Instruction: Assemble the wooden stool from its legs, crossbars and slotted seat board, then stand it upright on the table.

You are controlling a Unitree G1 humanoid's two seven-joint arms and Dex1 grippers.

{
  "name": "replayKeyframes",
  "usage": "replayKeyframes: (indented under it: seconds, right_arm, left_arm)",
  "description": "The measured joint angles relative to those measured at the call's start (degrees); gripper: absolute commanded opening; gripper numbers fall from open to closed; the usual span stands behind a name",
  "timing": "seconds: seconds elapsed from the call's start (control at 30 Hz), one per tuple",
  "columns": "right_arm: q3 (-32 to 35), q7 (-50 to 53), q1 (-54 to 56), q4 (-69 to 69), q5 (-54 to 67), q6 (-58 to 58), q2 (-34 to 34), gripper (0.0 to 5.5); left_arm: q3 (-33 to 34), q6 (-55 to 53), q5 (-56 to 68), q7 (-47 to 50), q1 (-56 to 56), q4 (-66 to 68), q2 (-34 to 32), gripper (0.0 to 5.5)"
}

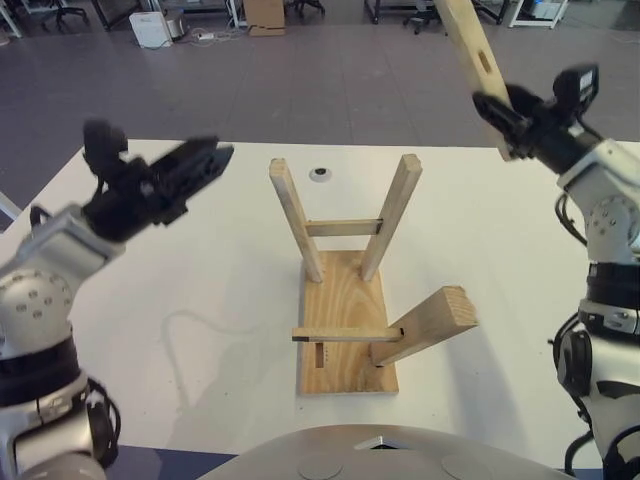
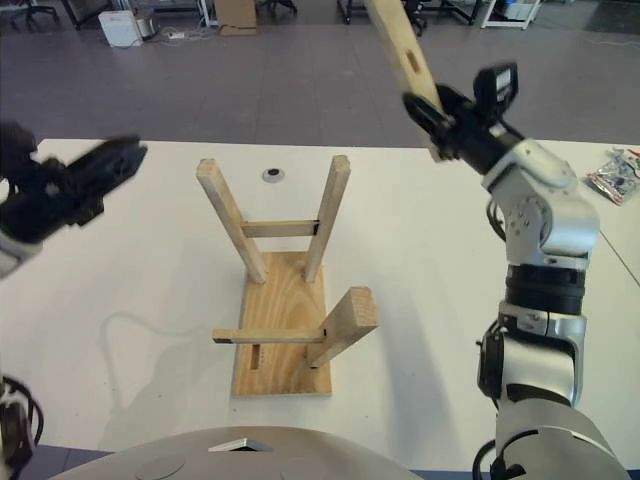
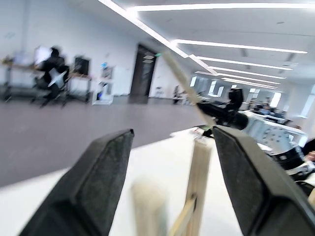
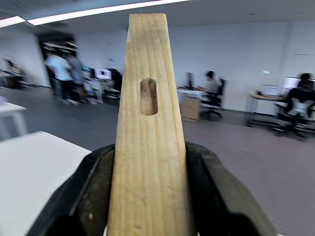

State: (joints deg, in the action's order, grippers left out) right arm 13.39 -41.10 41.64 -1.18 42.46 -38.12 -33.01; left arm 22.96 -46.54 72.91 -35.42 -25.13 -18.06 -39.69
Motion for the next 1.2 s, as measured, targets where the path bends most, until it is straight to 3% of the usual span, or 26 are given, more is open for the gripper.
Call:
replayKeyframes:
  seconds: [0.17,0.33,0.7,0.87,1.07,1.2]
  right_arm:
    - [-0.25,-2.13,4.33,-7.39,18.06,-13.55,2.33,2.07]
    - [-0.24,-3.34,4.75,-9.79,25.1,-18.18,2.31,2.07]
    - [-3.9,-5.2,2.24,-13.78,28.33,-22.02,1.48,2.07]
    - [-4.4,-5.87,2.07,-13.81,28.41,-22.07,1.44,2.07]
    - [-4.4,-5.83,2.07,-13.51,29.38,-22.15,1.37,2.07]
    - [-3.96,-1.59,3.53,-10.73,29.37,-21.48,2.61,3.08]
  left_arm:
    - [-2.78,-1.6,12.74,6.49,-12.45,0.62,3.79,2.95]
    - [-4.93,-1.8,16.05,8.54,-16.16,2.33,5.02,2.95]
    - [-7.09,-1.65,21.34,12.2,-16.51,1.17,7.93,2.95]
    - [-7.03,-1.6,22.78,12.84,-16.55,1.11,7.96,2.16]
    - [-6.99,-1.09,23.08,14.33,-16.54,-0.1,7.93,2.1]
    - [-6.71,-0.01,21.27,15.74,-16.49,0.1,7.81,2.1]
